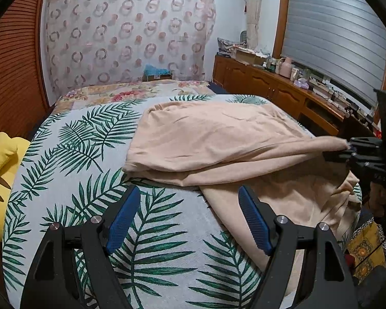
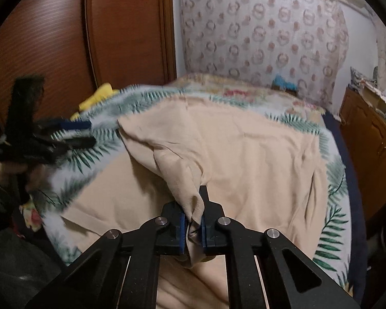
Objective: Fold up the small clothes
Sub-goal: 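Grasp the shirt hem with the right gripper and lift it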
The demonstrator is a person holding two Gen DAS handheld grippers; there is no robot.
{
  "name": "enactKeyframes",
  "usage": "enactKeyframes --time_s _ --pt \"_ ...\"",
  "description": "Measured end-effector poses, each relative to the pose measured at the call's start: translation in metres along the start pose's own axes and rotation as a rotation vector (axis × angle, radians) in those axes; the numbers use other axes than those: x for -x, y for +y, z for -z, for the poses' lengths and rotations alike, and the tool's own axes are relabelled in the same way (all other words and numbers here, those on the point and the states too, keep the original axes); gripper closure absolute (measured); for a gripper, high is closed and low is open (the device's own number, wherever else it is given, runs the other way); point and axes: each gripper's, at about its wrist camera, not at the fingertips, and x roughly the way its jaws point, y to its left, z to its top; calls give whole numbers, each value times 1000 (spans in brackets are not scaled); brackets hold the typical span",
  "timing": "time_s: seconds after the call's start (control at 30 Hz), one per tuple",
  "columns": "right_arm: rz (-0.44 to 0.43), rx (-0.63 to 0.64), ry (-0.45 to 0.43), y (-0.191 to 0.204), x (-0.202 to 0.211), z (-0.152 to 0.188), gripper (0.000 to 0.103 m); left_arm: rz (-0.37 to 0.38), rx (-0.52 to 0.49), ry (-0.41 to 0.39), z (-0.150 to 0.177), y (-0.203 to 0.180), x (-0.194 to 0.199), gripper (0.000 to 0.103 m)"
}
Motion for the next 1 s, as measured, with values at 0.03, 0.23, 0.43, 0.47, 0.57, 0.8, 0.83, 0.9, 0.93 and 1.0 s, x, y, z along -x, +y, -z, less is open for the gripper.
enactKeyframes --time_s 0.03,0.23,0.43,0.47,0.57,0.8,0.83,0.9,0.93,1.0 --pt "0 -1 -14 1 6 -1 95 1 2 -4 0 -1 1 24" --pt "24 -10 -66 5 36 3 95 14 1 -23 -1 -4 6 24" --pt "60 -41 -83 -2 60 13 95 28 -10 -17 -1 -11 4 24" --pt "67 -44 -82 -3 64 16 95 32 -12 -15 -1 -12 3 24" --pt "97 -56 -70 -5 72 23 95 39 -19 -11 0 -16 1 24" --pt "149 -97 -23 -12 86 39 95 53 -38 -10 0 -26 1 24" --pt "149 -109 -15 -16 87 42 95 55 -39 -10 1 -27 1 24" --pt "146 -134 4 -22 85 45 95 57 -40 -6 1 -28 -1 24" --pt "151 -144 14 -24 82 46 95 57 -41 -3 1 -28 -1 24" --pt "156 -157 36 -26 77 50 95 57 -44 1 2 -28 -2 24"
